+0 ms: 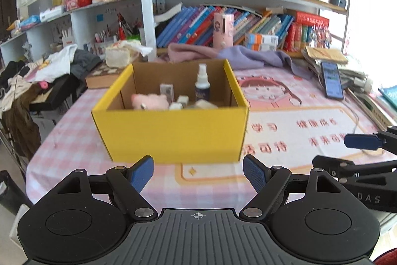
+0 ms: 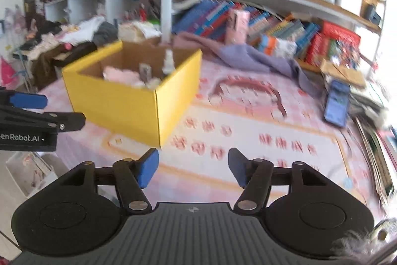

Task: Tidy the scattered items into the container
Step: 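Withdraw both open tools up and away from the yellow box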

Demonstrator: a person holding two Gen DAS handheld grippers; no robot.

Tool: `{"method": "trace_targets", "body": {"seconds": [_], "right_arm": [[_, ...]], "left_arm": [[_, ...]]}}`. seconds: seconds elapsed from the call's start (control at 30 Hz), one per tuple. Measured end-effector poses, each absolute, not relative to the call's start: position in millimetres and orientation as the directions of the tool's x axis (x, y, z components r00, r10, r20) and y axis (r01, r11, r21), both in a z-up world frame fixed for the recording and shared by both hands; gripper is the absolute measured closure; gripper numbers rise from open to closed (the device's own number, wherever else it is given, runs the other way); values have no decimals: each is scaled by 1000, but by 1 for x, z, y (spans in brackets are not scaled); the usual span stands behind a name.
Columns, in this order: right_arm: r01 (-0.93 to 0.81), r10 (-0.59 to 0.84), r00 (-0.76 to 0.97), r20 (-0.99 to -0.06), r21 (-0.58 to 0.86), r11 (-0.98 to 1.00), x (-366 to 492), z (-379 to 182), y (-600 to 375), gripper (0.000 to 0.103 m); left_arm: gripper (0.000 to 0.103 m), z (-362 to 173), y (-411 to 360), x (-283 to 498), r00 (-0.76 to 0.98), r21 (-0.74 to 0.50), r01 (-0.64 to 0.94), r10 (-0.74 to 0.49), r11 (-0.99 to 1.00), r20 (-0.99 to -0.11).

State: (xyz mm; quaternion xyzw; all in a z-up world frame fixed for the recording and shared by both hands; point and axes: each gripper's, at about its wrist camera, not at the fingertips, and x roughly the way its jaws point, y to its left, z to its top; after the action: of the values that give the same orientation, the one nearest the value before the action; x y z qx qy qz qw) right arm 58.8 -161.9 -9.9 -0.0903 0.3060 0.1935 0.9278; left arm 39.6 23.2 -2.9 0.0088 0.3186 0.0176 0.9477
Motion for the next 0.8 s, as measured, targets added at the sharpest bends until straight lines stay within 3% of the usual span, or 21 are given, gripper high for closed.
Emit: {"method": "trace_targets", "body": {"seconds": [0.53,0.8], "right_arm": [[-282,207,701,-683,2,960,39,-30,-196,10],[-283,212,680,-702,17,959,43,-32,-198,5]], "left_arm": [[2,-28,9,31,717,13,-4,12,1000,-697],[0,-33,5,32,697,30,-4,24,1000,-717]]}}
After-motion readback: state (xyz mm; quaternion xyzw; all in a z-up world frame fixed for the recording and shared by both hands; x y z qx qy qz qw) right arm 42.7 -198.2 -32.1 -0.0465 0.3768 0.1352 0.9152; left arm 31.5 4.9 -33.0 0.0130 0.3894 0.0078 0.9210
